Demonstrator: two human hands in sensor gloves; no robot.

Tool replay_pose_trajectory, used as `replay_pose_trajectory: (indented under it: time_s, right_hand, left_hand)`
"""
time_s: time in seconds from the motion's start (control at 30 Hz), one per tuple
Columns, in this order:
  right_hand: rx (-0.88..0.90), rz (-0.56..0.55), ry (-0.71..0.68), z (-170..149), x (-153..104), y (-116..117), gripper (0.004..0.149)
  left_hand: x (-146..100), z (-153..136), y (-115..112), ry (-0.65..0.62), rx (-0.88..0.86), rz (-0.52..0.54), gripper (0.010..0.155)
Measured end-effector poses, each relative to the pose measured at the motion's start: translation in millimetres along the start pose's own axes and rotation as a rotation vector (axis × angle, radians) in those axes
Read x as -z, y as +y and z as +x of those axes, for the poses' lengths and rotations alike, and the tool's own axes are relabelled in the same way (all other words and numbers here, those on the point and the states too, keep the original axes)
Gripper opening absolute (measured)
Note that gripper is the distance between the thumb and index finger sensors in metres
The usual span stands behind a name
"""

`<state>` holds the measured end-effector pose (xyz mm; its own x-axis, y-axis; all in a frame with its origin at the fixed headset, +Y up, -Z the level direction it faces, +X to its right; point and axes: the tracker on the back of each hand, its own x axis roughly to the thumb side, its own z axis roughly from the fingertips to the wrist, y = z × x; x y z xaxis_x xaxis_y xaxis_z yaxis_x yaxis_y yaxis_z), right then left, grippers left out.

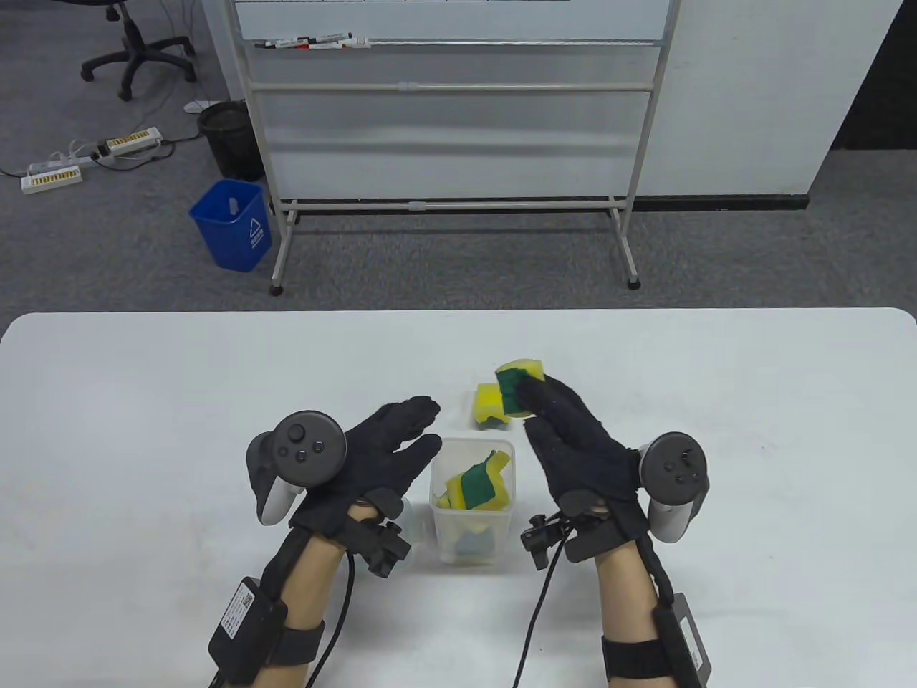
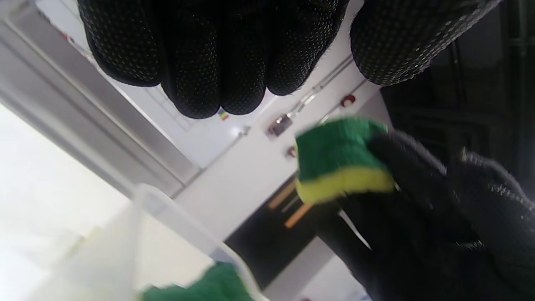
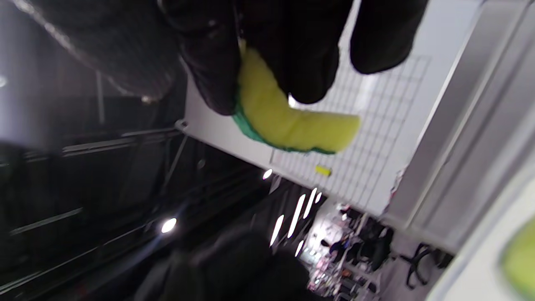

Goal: Squeeze sponges into plastic airtight container

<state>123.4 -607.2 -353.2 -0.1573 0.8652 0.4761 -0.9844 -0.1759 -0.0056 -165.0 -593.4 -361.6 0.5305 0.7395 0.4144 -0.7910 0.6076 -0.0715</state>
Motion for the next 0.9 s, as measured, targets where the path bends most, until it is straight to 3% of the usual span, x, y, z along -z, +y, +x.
replay_pose_trajectory:
  time_s: [0.3, 0.43, 0.67, 0.9]
  right_hand:
    - [0.013, 0.162, -0.078, 18.6, -7.0, 41.2, 0.059]
    - [-0.026, 0.2, -0.094, 20.2, -9.3, 51.7, 0.06]
    - [-0.013, 0.214, -0.077, 19.0, -9.5, 51.3, 0.065]
    - [-0.052, 0.131, -0.078, 17.9, -10.4, 46.8, 0.062]
  left_hand:
    - [2.7, -7.2, -6.5, -0.015, -0.302, -0.112, 0.074]
    - [1.7, -12.1, -4.5, 0.024, -0.298, -0.019, 0.071]
    - [2.1, -17.7, -7.0, 0.053, -0.323, 0.055, 0.057]
    - [4.3, -18.4, -8.0, 0.034, -0.29, 0.044, 0.05]
